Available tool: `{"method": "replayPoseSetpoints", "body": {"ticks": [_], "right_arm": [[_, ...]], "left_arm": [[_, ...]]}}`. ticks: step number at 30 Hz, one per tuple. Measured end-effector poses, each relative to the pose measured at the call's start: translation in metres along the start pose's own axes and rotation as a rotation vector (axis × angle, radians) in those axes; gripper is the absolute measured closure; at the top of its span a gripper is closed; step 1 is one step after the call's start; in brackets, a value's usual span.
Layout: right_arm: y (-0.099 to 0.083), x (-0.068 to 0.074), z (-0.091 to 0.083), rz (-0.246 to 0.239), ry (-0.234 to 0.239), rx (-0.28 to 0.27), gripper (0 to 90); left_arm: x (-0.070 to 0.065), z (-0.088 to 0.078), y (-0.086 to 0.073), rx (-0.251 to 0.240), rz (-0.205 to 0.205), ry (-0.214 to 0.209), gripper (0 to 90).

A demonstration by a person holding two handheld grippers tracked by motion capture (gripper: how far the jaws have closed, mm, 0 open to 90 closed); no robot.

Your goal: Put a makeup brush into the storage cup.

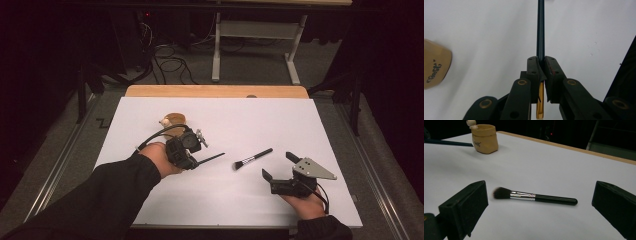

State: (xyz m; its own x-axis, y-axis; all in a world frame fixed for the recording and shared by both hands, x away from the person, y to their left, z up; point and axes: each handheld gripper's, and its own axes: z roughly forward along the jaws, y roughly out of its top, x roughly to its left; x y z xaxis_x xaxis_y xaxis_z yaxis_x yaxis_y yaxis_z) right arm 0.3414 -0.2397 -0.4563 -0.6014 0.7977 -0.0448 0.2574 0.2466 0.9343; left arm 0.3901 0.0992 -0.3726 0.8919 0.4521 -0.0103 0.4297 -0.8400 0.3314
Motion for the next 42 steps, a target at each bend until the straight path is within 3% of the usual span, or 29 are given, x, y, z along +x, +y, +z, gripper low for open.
{"method": "replayPoseSetpoints", "body": {"ticks": [7, 15, 22, 36, 42], "right_arm": [[0.003, 0.005, 0.0, -0.033, 0.004, 0.001, 1.4], [0.02, 0.016, 0.003, -0.128, 0.046, 0.032, 0.8], [0.037, 0.028, 0.01, -0.201, 0.071, 0.049, 6.6], [0.069, 0.044, 0.023, -0.221, 0.116, 0.02, 13.2], [0.072, 0.047, 0.028, -0.235, 0.127, 0.02, 13.9]], "left_arm": [[-0.002, 0.006, 0.001, 0.0, 0.015, -0.022, 83.2], [0.001, 0.01, 0.001, -0.002, 0.006, -0.039, 83.2], [0.002, 0.01, 0.001, -0.006, 0.013, -0.055, 83.2], [0.003, 0.002, -0.004, -0.016, -0.001, -0.052, 83.2], [0.004, 0.001, -0.006, -0.013, 0.0, -0.053, 83.2]]}}
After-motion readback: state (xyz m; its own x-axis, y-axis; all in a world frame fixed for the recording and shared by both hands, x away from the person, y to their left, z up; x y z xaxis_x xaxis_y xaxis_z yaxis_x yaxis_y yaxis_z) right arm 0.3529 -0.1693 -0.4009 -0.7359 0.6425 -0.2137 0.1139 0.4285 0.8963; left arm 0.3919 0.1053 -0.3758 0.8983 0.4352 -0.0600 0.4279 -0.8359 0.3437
